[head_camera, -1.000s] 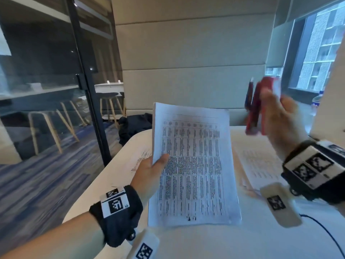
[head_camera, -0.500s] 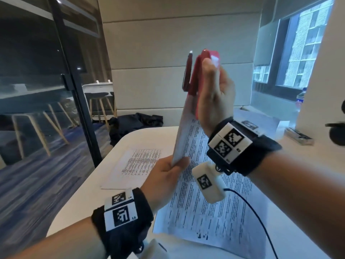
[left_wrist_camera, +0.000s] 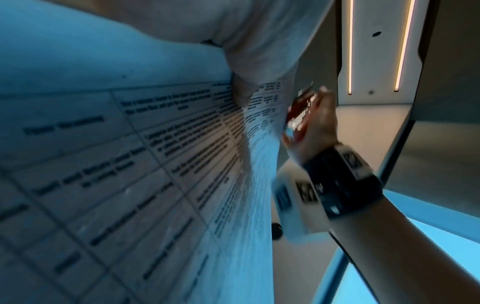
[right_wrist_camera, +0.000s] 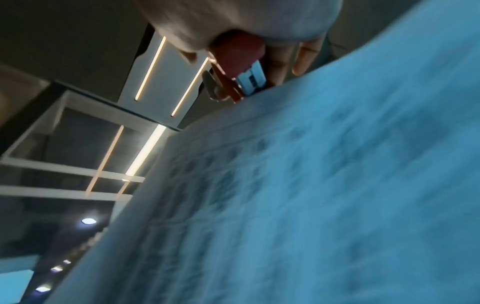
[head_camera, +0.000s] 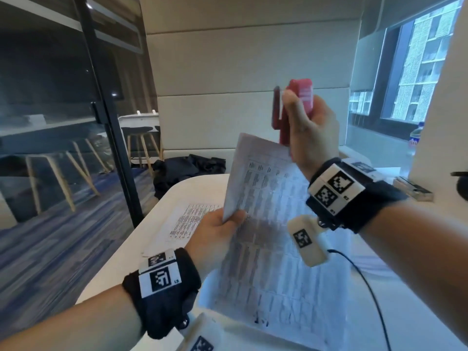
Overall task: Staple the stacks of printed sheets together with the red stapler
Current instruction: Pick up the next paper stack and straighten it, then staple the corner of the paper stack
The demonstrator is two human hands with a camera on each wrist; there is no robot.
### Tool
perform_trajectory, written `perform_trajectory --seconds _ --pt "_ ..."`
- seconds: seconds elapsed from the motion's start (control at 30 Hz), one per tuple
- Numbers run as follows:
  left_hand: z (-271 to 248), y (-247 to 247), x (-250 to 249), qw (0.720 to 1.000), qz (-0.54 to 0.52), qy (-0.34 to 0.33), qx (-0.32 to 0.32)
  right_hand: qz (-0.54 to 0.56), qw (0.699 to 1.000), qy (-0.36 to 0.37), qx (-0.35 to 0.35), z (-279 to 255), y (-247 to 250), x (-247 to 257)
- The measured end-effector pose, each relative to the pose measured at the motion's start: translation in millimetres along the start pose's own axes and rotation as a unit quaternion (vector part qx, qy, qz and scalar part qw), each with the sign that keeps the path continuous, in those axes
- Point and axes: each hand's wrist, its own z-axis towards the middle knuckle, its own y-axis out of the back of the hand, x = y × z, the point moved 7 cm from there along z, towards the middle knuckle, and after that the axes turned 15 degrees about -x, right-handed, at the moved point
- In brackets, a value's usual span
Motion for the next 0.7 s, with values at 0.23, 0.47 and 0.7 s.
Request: perform_trajectory --seconds 0.23,0.47,0.7 --pt "85.6 88.5 16.9 0.982 0.139 0.046 -0.116 -0.337 0.933 -0.071 0.107 -4.1 45.8 -70.9" --pt "148.2 114.6 67.8 0.903 0.409 0.124 -0.045 -0.480 0.769 -0.052 0.420 -90.0 46.1 -116.8" --pt "186.6 115.3 104.9 0.860 0.493 0.129 -0.019 -0.473 0.664 -0.058 0.576 -148.0 53.2 -126.1"
